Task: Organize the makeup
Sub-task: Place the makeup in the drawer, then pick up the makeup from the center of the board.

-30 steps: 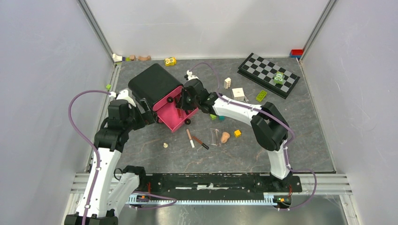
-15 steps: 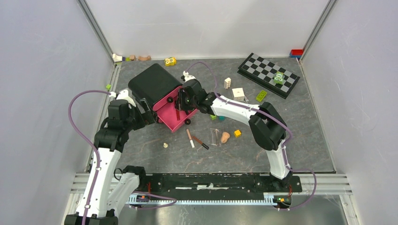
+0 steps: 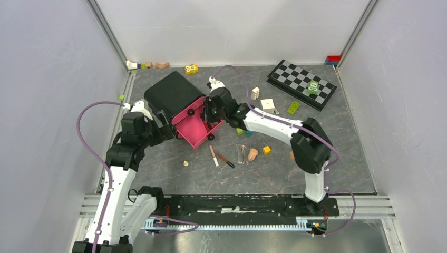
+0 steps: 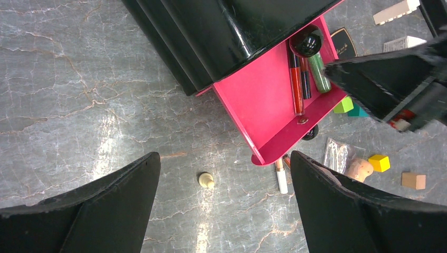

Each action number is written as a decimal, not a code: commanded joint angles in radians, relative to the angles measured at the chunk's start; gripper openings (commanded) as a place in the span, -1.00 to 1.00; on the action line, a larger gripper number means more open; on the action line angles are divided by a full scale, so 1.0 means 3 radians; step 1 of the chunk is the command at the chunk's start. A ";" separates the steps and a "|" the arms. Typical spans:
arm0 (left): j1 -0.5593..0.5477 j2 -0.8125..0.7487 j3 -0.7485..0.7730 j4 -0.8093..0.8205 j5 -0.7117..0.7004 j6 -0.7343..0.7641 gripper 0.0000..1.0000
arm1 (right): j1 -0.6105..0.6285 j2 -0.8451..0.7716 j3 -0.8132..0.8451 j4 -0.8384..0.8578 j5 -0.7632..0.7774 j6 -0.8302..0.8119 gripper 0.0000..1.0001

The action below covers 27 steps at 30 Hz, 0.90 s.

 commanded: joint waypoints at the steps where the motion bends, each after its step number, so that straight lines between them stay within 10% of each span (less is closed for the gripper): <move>1: -0.0010 -0.0016 -0.0008 0.0132 0.0074 0.0095 0.97 | 0.0010 -0.0568 -0.0226 0.0085 0.0265 -0.0222 -0.39; 14: -0.0010 0.0016 -0.0008 0.0127 0.0095 0.0097 0.97 | -0.0269 -0.1592 -0.1341 -0.0322 0.1317 -0.0915 -0.36; 27: -0.0010 0.0041 -0.0008 0.0127 0.0089 0.0099 0.97 | -0.0916 -0.1129 -0.1169 -0.0904 0.0349 -0.2852 0.17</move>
